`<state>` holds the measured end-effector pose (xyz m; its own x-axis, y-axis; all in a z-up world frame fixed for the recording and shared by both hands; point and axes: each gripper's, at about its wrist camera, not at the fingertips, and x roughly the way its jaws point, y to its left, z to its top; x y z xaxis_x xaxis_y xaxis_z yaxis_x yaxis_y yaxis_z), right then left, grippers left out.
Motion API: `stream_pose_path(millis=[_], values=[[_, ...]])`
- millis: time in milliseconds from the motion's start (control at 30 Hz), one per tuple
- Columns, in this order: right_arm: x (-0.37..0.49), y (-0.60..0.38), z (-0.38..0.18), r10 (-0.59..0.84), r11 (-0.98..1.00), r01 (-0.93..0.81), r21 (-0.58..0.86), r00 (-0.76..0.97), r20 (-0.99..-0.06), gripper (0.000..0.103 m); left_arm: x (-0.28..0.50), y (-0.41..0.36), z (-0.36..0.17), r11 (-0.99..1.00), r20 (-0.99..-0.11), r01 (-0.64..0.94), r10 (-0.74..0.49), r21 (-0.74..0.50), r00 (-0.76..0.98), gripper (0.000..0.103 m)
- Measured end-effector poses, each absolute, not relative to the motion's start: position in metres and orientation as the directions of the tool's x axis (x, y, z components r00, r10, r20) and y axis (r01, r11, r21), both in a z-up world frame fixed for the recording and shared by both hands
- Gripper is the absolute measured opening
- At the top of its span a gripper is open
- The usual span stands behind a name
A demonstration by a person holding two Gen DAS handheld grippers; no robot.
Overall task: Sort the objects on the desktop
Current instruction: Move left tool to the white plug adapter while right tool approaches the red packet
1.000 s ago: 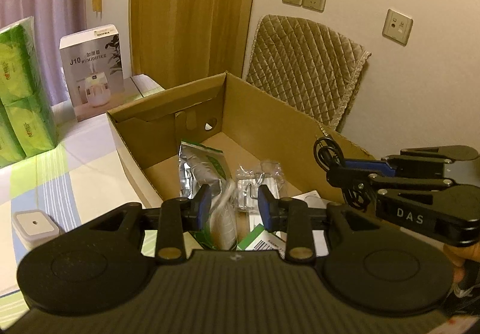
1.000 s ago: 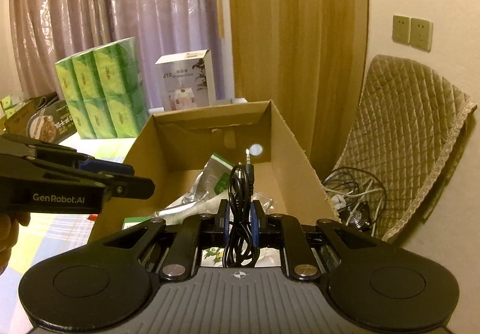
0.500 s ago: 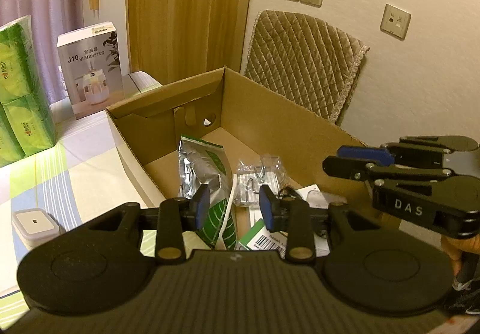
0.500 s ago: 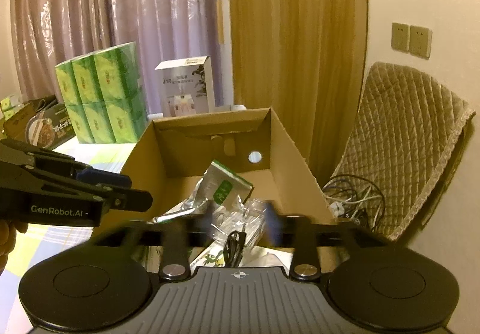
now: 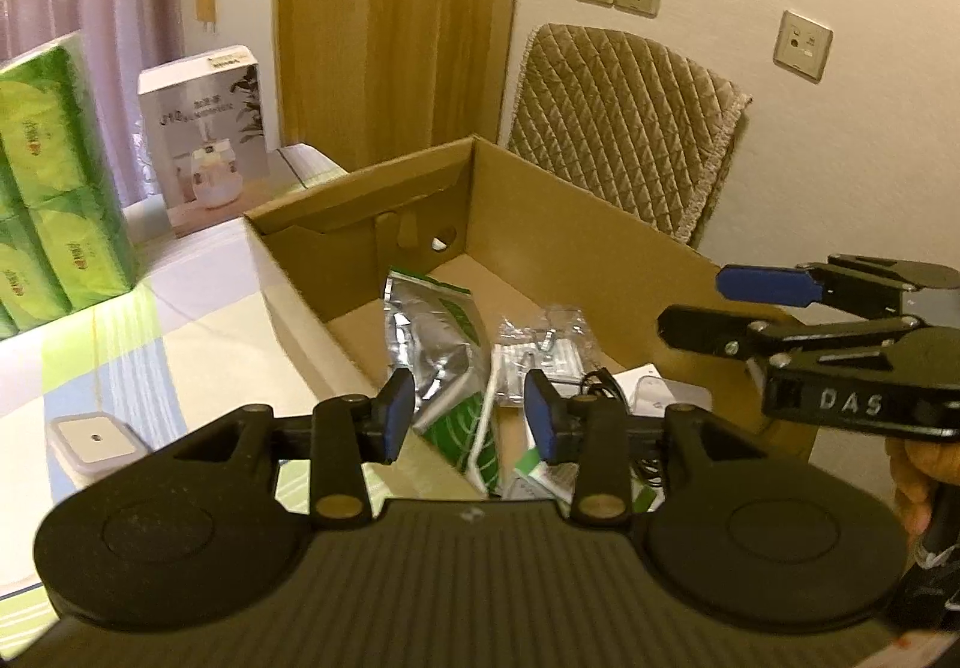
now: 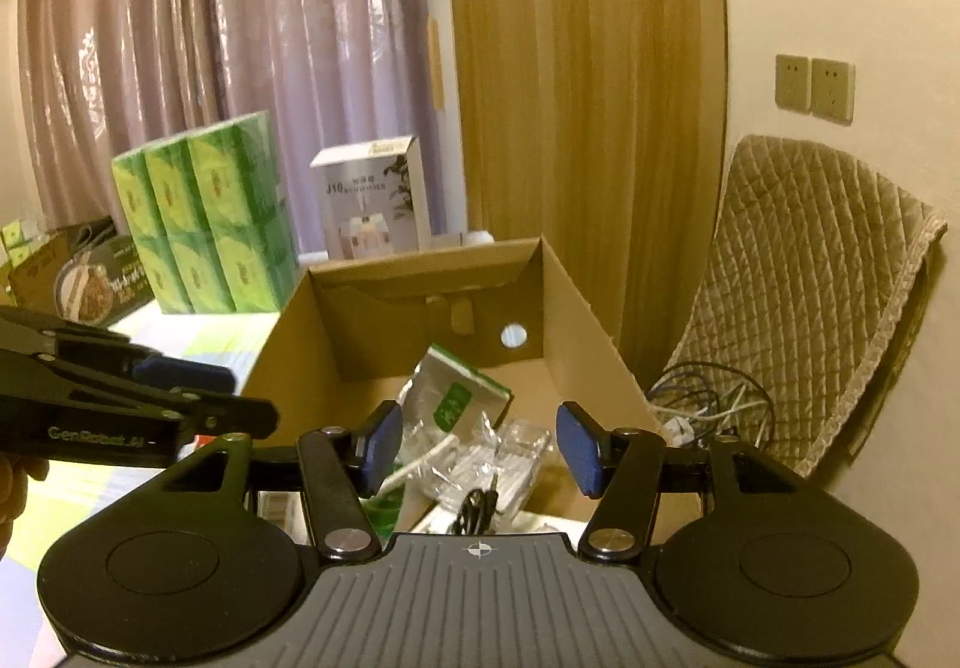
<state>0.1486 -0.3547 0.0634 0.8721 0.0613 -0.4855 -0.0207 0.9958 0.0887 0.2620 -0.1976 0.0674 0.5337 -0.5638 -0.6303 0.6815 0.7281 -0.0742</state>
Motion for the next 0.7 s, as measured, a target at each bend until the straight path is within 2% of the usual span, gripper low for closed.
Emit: stream_pose_path(millis=[233,533,700], values=[[0.148,-0.34,0.073,0.112,0.991,-0.069,0.114,0.891,-0.439,0.058,0.273,-0.148,0.076,0.793,-0.62,0.607,-0.503,-0.054,0.602,0.043],[0.149,-0.282,0.08,0.276,0.961,-0.245,0.13,0.886,-0.372,0.061,0.292,-0.056,0.069,0.899,-0.65,0.438,-0.329,0.007,0.685,0.056],[0.149,-0.239,0.074,0.369,0.929,-0.353,0.116,0.844,-0.389,0.063,0.293,-0.015,0.062,0.929,-0.664,0.369,-0.256,0.032,0.702,0.061]])
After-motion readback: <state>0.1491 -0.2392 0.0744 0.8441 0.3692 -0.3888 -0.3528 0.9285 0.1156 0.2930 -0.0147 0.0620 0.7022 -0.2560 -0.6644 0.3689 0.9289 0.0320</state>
